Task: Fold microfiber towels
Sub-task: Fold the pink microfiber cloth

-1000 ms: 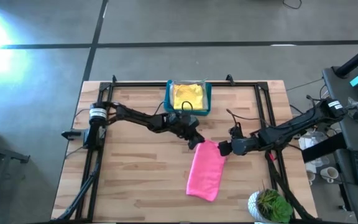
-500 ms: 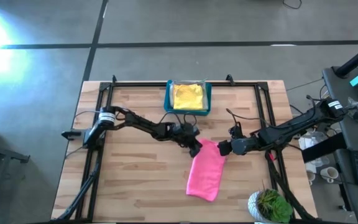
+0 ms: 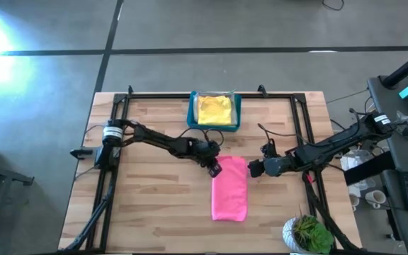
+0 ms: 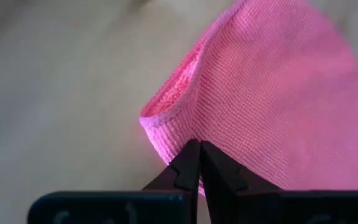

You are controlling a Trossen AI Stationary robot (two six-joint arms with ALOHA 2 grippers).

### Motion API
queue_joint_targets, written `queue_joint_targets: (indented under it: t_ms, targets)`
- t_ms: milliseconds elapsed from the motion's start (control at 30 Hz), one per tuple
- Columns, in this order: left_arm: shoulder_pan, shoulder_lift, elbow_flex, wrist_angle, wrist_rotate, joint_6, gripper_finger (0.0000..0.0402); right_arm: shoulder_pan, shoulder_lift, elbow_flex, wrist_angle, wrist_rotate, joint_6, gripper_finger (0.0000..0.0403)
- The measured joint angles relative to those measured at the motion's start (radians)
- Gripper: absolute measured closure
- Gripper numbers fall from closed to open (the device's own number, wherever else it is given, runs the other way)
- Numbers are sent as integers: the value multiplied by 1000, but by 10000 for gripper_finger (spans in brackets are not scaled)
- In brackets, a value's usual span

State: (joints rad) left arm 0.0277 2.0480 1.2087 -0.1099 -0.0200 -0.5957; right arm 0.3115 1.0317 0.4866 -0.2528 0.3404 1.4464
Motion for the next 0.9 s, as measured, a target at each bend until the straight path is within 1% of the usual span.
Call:
queue_joint_targets:
  t_ms: [100,167,233,400,467,567,767,900]
  targets:
    - [0,-45,-9,-99,-66,31,398,0,0,0,-1,0,-5,257]
    - [0,-82,-22,-134,-94,57,398,0,0,0,-1,0,-8,257]
    - [1,-110,-35,-161,-96,60,398,0,0,0,-3,0,-10,257]
    - [1,-175,-34,-150,-95,108,397,-1,0,0,-3,0,-46,257]
    - [4,-196,-31,-141,-94,113,388,-5,0,0,0,0,-65,257]
    - [7,-215,-32,-158,-92,114,362,-22,0,0,1,0,-84,257]
    - [23,-286,-25,-218,-91,106,280,-81,0,0,13,-1,-154,257]
    - [44,-342,-25,-275,-84,105,231,-126,1,0,87,-17,-239,255]
